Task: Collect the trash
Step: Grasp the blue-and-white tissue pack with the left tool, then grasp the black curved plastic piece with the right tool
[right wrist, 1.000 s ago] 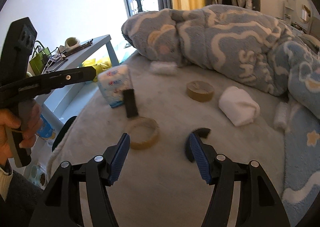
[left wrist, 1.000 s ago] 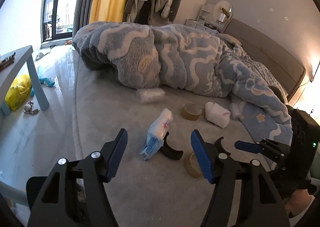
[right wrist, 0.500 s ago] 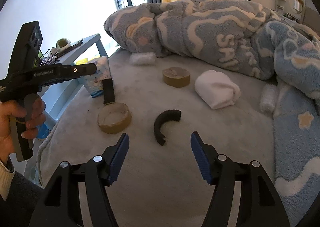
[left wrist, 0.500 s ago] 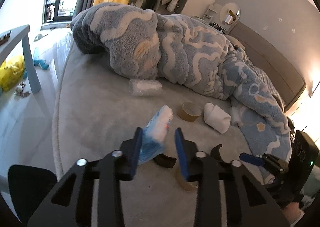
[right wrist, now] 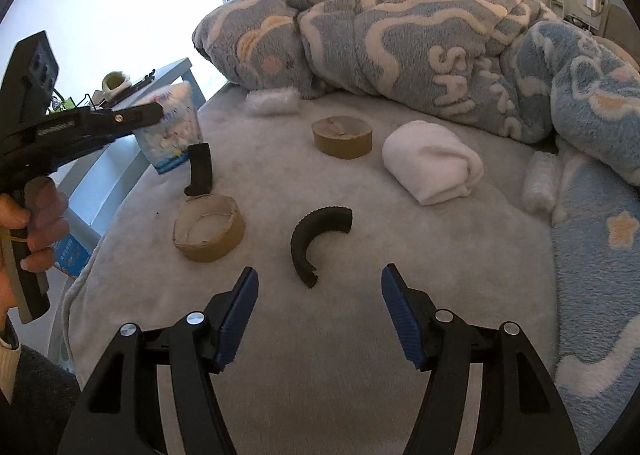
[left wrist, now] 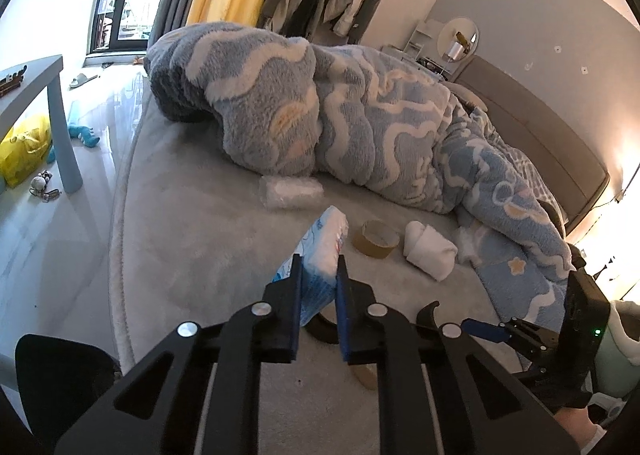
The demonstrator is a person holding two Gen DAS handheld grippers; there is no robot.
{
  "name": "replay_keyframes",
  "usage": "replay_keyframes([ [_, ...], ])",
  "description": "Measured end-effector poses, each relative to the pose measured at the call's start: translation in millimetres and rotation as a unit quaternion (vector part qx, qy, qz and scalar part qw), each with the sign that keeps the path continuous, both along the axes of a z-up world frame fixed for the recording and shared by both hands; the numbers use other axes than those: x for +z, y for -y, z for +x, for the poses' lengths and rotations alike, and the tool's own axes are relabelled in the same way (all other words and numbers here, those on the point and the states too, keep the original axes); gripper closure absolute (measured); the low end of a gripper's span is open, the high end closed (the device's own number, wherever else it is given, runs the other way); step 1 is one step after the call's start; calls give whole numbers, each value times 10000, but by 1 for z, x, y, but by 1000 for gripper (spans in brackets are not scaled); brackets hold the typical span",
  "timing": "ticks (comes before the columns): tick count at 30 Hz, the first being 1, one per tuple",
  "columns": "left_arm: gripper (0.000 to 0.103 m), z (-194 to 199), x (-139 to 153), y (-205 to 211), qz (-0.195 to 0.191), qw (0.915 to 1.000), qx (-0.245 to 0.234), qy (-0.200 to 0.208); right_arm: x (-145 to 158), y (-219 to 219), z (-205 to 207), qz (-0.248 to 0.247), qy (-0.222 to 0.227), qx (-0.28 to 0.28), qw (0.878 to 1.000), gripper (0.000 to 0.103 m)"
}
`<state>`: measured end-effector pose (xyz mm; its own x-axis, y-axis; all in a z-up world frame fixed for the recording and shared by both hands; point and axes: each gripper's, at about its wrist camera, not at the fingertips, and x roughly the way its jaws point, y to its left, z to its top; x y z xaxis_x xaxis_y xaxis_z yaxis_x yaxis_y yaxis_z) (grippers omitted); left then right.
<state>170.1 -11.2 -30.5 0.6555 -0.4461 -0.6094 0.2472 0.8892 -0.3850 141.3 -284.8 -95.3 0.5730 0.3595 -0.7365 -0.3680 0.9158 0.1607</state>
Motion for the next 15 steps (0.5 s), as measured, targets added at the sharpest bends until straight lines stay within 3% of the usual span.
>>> replay_keyframes([
  [9, 87, -7, 8, -14, 86, 9999, -8, 94, -1, -12, 14, 4, -40, -59, 10000, 57],
  [15, 87, -13, 14, -32, 158, 9998, 44, 151, 1, -23, 22, -97, -39, -113, 9999, 64],
])
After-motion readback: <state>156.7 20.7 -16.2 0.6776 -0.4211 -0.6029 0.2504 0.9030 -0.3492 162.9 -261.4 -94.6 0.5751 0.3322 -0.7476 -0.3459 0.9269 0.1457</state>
